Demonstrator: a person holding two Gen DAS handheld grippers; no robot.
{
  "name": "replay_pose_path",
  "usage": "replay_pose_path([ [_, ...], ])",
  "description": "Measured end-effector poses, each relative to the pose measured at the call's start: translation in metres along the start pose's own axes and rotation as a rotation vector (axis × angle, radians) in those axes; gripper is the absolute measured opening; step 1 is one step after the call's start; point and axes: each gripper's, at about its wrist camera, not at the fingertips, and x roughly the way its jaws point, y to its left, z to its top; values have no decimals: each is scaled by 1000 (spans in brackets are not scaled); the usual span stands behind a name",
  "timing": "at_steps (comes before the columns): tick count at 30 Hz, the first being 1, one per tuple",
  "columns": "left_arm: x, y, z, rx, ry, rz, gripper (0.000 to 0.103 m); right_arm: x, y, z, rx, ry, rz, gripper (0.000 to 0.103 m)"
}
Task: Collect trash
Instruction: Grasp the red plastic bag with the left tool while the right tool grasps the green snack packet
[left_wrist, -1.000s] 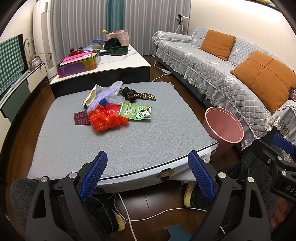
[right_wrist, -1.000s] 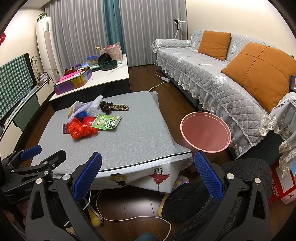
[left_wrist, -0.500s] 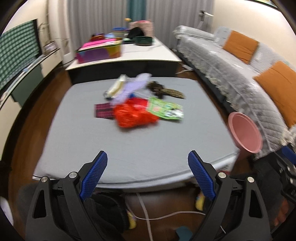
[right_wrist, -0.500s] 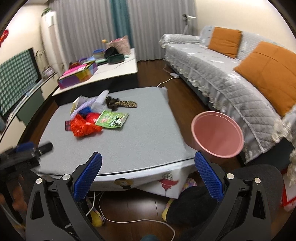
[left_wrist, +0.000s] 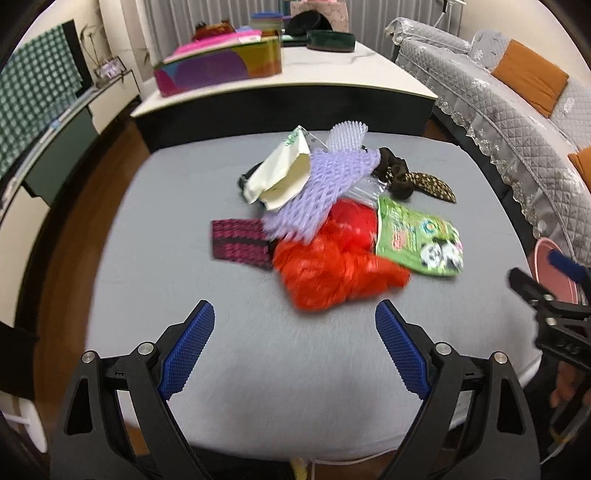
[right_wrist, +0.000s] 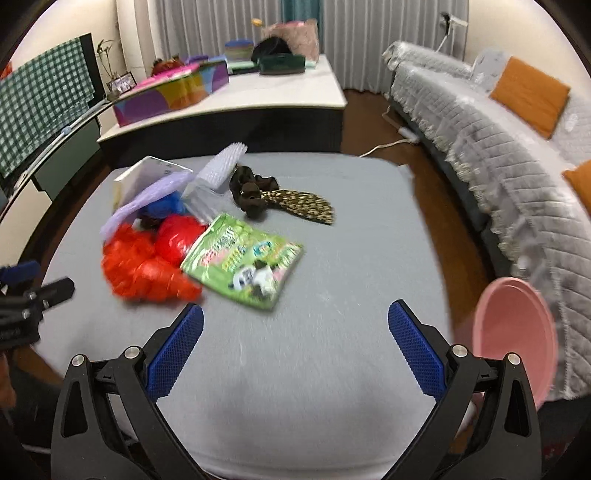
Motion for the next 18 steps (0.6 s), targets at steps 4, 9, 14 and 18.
replay_pose_path([
  [4, 33, -5, 11, -7, 25, -37, 86, 47, -5, 11, 64, 76, 22, 98],
  [9, 65, 1, 17, -80, 76, -93, 85, 77, -10, 13, 129, 106, 74, 97],
  [14, 81, 8, 23, -165, 104, -126, 76, 96, -6, 11, 140, 147, 107, 69],
  [18, 82, 2, 22, -166, 105, -139, 54, 94, -2, 11, 103, 135, 118, 28],
])
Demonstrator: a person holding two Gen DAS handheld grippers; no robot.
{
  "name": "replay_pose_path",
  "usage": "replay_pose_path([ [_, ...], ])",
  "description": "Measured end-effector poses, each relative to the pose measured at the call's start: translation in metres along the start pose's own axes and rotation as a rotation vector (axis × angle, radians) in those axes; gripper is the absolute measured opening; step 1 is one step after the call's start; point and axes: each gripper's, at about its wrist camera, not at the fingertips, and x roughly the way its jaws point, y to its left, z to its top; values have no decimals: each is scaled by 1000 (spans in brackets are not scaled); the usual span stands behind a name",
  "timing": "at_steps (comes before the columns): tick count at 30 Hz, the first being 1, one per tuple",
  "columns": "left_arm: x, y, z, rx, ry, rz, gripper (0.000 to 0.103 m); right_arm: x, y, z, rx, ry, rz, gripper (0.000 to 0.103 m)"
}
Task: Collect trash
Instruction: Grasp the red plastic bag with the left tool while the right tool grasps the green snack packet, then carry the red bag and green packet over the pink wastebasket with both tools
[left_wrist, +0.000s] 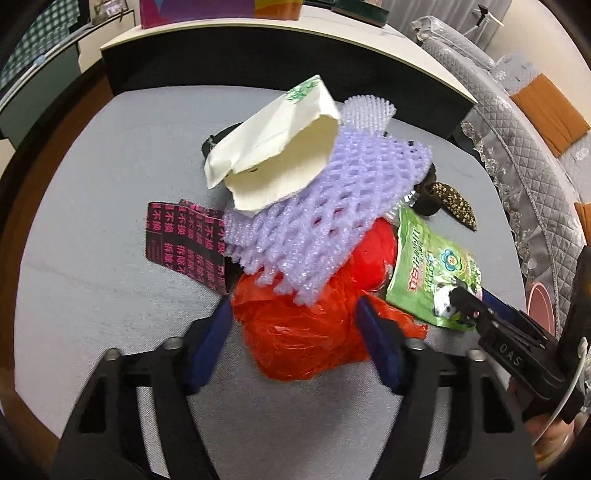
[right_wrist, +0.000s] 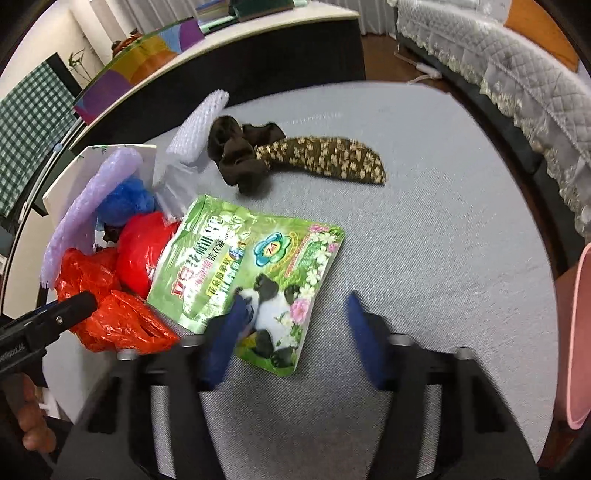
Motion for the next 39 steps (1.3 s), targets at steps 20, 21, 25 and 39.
replay_pose_path([
  [20, -74, 9, -26, 12, -153, -113, 40, -101, 21, -18, -198, -191, -40, 1],
  [21, -85, 10, -28, 25, -172, -102, 40, -108, 22, -19, -199, -200, -42, 1],
  [25, -125, 13, -36, 24, -237, -80, 40, -150, 22, -27, -201, -261, -28, 1],
  [39, -148, -9, -147, 78, -155, -94, 40, -217, 12, -117, -171, -248, -21, 1],
])
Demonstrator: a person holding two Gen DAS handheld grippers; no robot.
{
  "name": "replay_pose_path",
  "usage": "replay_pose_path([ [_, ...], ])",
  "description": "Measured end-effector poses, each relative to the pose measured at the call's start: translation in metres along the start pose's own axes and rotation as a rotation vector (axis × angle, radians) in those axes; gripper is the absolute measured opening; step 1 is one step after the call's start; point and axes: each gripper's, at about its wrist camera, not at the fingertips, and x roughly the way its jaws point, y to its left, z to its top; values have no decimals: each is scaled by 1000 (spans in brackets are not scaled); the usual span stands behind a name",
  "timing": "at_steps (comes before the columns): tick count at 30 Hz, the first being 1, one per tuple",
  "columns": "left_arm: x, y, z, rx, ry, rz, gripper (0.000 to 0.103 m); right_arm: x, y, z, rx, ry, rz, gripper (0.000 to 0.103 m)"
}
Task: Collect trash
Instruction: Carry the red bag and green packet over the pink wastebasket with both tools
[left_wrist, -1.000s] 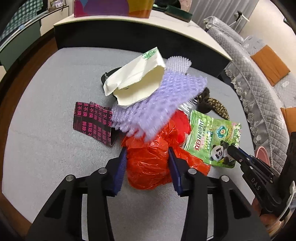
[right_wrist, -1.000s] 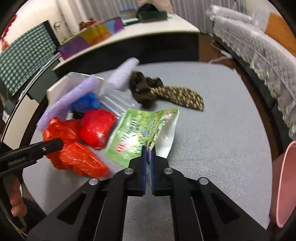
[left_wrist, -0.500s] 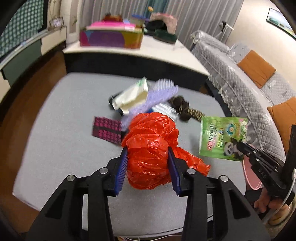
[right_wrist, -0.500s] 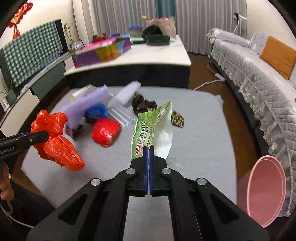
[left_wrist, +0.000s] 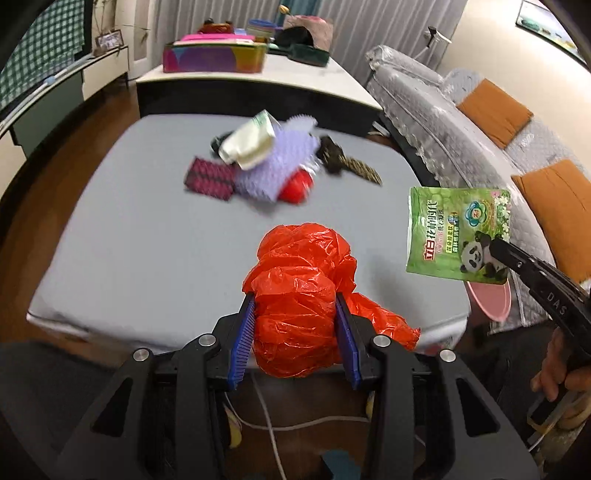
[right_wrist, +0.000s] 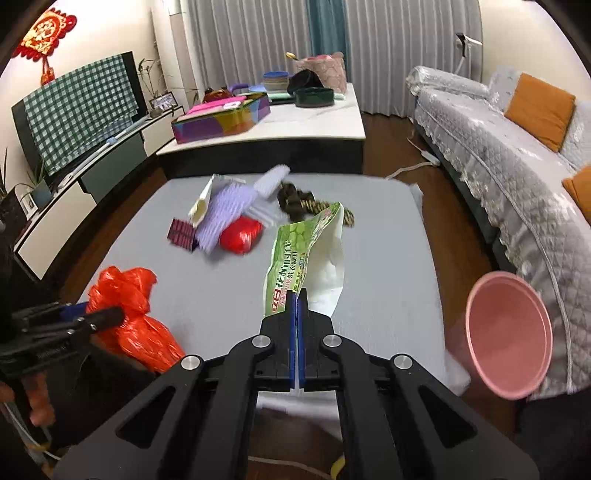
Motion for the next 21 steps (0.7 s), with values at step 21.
replay_pose_path([
  [21, -13, -52, -21, 153, -36, 6, 40, -57, -14, -43, 16, -69, -49, 1],
])
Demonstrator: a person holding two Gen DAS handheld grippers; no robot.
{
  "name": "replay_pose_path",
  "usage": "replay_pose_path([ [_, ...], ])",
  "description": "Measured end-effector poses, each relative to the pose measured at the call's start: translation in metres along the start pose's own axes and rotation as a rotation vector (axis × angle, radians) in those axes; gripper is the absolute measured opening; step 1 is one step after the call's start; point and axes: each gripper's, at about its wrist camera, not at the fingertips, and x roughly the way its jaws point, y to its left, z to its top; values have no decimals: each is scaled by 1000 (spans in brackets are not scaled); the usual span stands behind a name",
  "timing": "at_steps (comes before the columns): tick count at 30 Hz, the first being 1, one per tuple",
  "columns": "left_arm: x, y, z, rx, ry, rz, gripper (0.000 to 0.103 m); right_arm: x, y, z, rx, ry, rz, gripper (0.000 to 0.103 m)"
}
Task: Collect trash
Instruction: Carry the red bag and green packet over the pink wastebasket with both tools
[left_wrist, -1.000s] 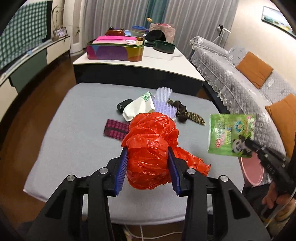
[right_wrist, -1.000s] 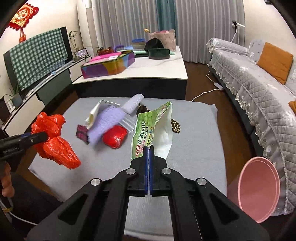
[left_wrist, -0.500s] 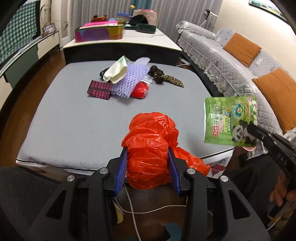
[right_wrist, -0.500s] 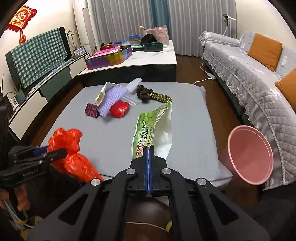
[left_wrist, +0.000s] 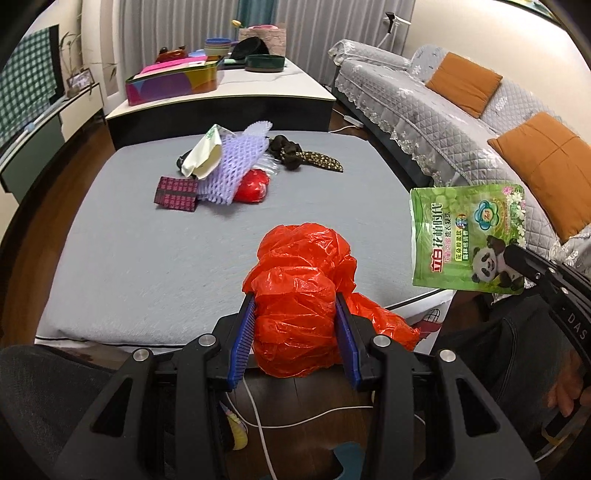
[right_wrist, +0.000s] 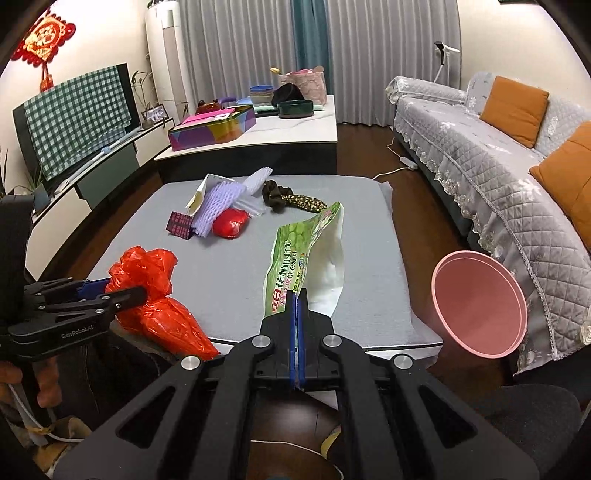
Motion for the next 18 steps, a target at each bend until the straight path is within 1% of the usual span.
replay_pose_path([
  [8, 17, -24, 9, 61, 41, 1, 40, 4, -27, -2, 52, -4, -23, 1],
  [12, 26, -43, 29, 99, 47, -19, 41, 2, -56, 3, 92, -26, -77, 1],
  [15, 35, -70, 52, 154, 36, -41, 41, -5, -84, 10, 126, -54, -126, 1],
  [18, 46, -108, 77, 219, 20, -87, 41, -14, -120, 17, 171, -87, -190, 1],
])
